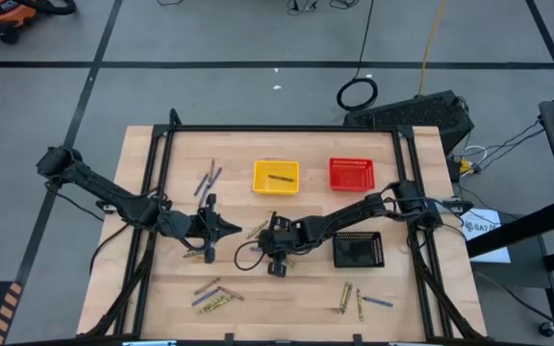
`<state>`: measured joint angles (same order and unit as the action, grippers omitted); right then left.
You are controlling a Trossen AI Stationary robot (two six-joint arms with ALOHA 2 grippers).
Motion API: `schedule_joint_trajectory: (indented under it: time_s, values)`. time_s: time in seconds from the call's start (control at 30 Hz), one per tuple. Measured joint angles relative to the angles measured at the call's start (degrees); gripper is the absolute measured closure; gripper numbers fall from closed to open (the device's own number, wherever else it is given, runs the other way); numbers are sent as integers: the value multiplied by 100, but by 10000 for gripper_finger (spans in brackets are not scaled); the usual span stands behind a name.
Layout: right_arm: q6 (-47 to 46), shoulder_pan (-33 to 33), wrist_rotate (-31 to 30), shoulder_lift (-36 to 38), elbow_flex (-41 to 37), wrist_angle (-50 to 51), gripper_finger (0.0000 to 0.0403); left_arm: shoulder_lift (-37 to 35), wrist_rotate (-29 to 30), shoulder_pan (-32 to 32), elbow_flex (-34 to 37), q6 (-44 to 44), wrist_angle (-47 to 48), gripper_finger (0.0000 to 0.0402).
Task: Sort crayons
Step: Put the blue crayon into the red bin
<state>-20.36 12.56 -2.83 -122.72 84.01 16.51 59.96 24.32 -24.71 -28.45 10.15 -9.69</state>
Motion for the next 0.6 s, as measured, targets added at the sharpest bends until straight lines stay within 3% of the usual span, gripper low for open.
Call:
schedule_joint_trajectory:
  time_s: [0.6]
  values:
    - [5, -71, 545, 387, -24, -273, 402, 0, -1, 0, 0, -5, 202, 400]
